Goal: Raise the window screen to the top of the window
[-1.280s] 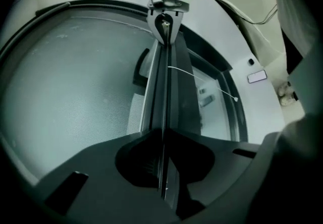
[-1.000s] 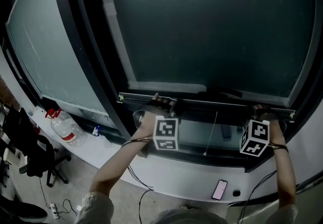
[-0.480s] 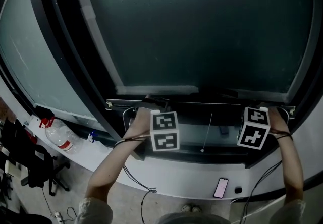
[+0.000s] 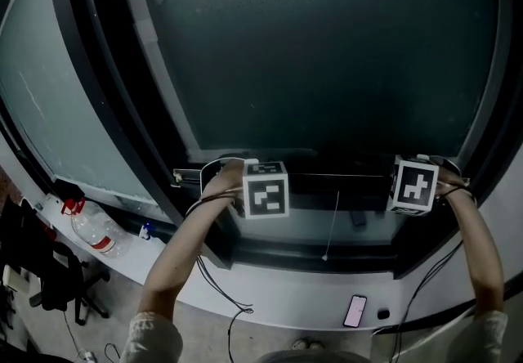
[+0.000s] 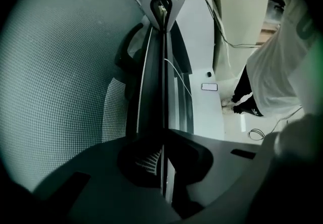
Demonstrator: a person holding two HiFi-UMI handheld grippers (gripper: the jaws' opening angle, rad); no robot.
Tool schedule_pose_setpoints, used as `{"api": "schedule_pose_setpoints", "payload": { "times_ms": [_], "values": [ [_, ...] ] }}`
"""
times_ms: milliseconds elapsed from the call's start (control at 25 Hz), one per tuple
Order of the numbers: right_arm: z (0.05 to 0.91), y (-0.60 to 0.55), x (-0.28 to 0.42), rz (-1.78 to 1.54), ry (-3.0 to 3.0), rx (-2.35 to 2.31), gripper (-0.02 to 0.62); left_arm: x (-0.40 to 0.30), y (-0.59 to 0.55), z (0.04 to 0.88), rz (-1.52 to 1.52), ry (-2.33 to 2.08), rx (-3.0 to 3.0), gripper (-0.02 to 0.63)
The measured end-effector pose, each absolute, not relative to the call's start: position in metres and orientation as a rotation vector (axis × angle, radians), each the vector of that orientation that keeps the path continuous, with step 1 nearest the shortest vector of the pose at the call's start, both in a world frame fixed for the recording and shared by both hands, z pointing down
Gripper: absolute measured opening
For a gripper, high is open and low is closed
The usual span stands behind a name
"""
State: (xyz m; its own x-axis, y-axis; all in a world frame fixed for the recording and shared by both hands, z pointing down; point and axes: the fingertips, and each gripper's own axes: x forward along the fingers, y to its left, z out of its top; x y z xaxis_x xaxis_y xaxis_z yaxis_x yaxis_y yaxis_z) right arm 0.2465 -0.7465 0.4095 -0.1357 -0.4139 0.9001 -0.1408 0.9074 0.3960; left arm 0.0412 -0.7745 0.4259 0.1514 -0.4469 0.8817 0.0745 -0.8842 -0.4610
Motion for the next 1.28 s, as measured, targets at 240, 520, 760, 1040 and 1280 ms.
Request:
{"api": "schedule_pose_setpoints", "payload": {
  "times_ms": [240, 520, 760, 1040, 1280],
  "values": [
    [0.409, -0.739, 0.239, -0.429, -1.648, 0.489, 0.018, 0.038, -0.772, 0.430, -1.762, 0.417, -2.005, 0.018],
    [0.402, -0.746, 0.244, -0.350, -1.748, 0.530, 0.017, 0.050, -0.767, 0.424, -1.686, 0.359, -2.181, 0.018],
    [0.393, -0.742, 0.244, -0.491, -1.705, 0.561, 0.018, 0.042, -0.770, 0.410, -1.600, 0.442, -2.120, 0.018],
    [0.371, -0.745, 0.241, -0.581, -1.651, 0.602, 0.018, 0.038, -0.775, 0.389, -1.554, 0.521, -2.041, 0.018],
    [0.345, -0.751, 0.241, -0.689, -1.614, 0.673, 0.018, 0.036, -0.783, 0.362, -1.502, 0.596, -1.929, 0.018]
  ]
}}
